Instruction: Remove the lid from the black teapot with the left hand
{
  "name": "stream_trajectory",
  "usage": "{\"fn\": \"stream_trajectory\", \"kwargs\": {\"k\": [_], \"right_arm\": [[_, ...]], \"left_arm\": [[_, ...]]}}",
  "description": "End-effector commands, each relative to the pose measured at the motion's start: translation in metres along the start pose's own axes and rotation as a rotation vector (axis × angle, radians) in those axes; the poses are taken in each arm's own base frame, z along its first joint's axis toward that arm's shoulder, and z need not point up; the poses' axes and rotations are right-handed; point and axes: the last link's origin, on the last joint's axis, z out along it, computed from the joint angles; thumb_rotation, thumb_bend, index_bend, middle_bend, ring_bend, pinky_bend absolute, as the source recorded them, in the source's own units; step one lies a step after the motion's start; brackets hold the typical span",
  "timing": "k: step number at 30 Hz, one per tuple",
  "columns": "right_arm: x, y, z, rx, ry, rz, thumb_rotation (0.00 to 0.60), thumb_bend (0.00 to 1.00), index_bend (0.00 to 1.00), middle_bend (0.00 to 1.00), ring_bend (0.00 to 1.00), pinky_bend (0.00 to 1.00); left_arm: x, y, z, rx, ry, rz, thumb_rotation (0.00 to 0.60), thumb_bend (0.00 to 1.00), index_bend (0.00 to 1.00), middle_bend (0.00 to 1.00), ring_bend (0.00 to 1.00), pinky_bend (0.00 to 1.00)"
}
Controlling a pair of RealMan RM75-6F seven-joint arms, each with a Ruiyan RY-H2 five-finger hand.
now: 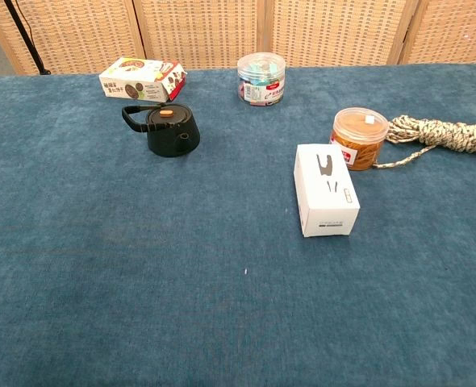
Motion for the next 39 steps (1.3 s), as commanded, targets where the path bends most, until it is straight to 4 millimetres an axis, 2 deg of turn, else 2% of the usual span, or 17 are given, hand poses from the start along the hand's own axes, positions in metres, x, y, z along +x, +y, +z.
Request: {"fn": "stream_trajectory", "kwargs": {"k": [1, 12, 17, 22, 27, 32, 33, 34, 39], "right_arm": [[0.0, 0.0, 0.0, 0.0, -0.002, 0.002, 0.6, 0.0, 0.0, 0.0, 0.0, 0.0], [0.002, -0.001, -0.002, 0.003, 0.003, 0.006, 0.6, 0.0, 0.0, 0.0, 0.0, 0.0], [0.004, 0.001, -0.002, -0.006, 0.007, 0.008, 0.6, 0.0, 0.0, 0.0, 0.0, 0.0], [0.004, 0.004, 0.001, -0.027, 0.001, 0.011, 0.6, 0.0, 0.0, 0.0, 0.0, 0.0], [0.003, 0.008, 0.006, -0.062, -0.014, 0.008, 0.6, 0.0, 0.0, 0.0, 0.0, 0.0], [0.004, 0.011, 0.01, -0.081, -0.017, 0.011, 0.6, 0.0, 0.0, 0.0, 0.0, 0.0], [0.004, 0.013, 0.012, -0.091, -0.018, 0.014, 0.6, 0.0, 0.0, 0.0, 0.0, 0.0], [0.003, 0.014, 0.014, -0.096, -0.021, 0.016, 0.6, 0.0, 0.0, 0.0, 0.0, 0.0], [0.0, 0.021, 0.022, -0.12, -0.039, 0.023, 0.6, 0.0, 0.0, 0.0, 0.0, 0.0]], "left_arm": [[-0.001, 0.0, 0.0, 0.004, -0.001, 0.008, 0.6, 0.0, 0.0, 0.0, 0.0, 0.0], [-0.008, 0.005, 0.007, 0.008, -0.021, 0.038, 0.6, 0.0, 0.0, 0.0, 0.0, 0.0], [-0.009, 0.017, 0.025, -0.021, -0.043, 0.018, 0.6, 0.0, 0.0, 0.0, 0.0, 0.0], [0.005, 0.037, 0.064, -0.076, -0.02, 0.068, 0.6, 0.0, 0.0, 0.0, 0.0, 0.0], [0.018, 0.069, 0.117, -0.149, -0.006, 0.065, 0.6, 0.05, 0.02, 0.0, 0.0, 0.0], [0.024, 0.099, 0.171, -0.202, -0.027, 0.031, 0.6, 0.12, 0.25, 0.0, 0.0, 0.0], [0.027, 0.119, 0.191, -0.235, -0.025, -0.003, 0.6, 0.12, 0.27, 0.0, 0.0, 0.0], [0.026, 0.126, 0.204, -0.233, -0.037, -0.007, 0.6, 0.13, 0.29, 0.0, 0.0, 0.0], [0.026, 0.153, 0.24, -0.21, -0.085, -0.031, 0.6, 0.22, 0.34, 0.0, 0.0, 0.0]]}}
